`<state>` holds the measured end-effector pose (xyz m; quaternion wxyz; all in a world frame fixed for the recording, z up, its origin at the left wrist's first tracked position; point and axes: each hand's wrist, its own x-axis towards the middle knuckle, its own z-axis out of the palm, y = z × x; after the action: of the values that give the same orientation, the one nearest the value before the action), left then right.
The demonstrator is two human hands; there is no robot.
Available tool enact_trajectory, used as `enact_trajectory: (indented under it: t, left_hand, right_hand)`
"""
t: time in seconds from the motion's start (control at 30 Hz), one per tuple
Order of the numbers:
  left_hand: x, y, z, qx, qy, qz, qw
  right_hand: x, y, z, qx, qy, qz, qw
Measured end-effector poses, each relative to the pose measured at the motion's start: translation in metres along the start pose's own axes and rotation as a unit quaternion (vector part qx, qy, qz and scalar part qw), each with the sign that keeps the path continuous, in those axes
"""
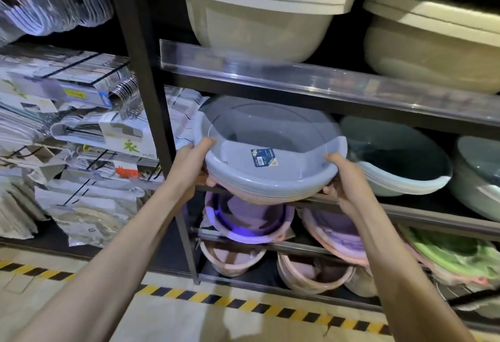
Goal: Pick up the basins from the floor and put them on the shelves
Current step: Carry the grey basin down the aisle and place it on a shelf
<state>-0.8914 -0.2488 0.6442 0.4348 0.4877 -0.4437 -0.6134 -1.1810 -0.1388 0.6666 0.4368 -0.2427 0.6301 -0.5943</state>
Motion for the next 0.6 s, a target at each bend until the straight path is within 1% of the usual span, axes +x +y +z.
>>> enact_trajectory:
  t: [0.2,0.47,0.6]
  left_hand:
    - [0.043,0.001,0.000,0.013,-0.021,-0.013,1.000]
    - [0.086,-0.005,0.005,0.011,0.009,-0.040,0.999]
    - [0.100,-0.009,0.010,0.010,0.015,-0.044,0.999]
  right_hand:
    - [0.030,0.002,0.015,0.019,0.018,0.010,1.000]
    - [0.068,0.011,0.019,0.024,0.006,0.026,0.999]
    - [0.084,0.014,0.018,0.027,0.021,0.036,0.999]
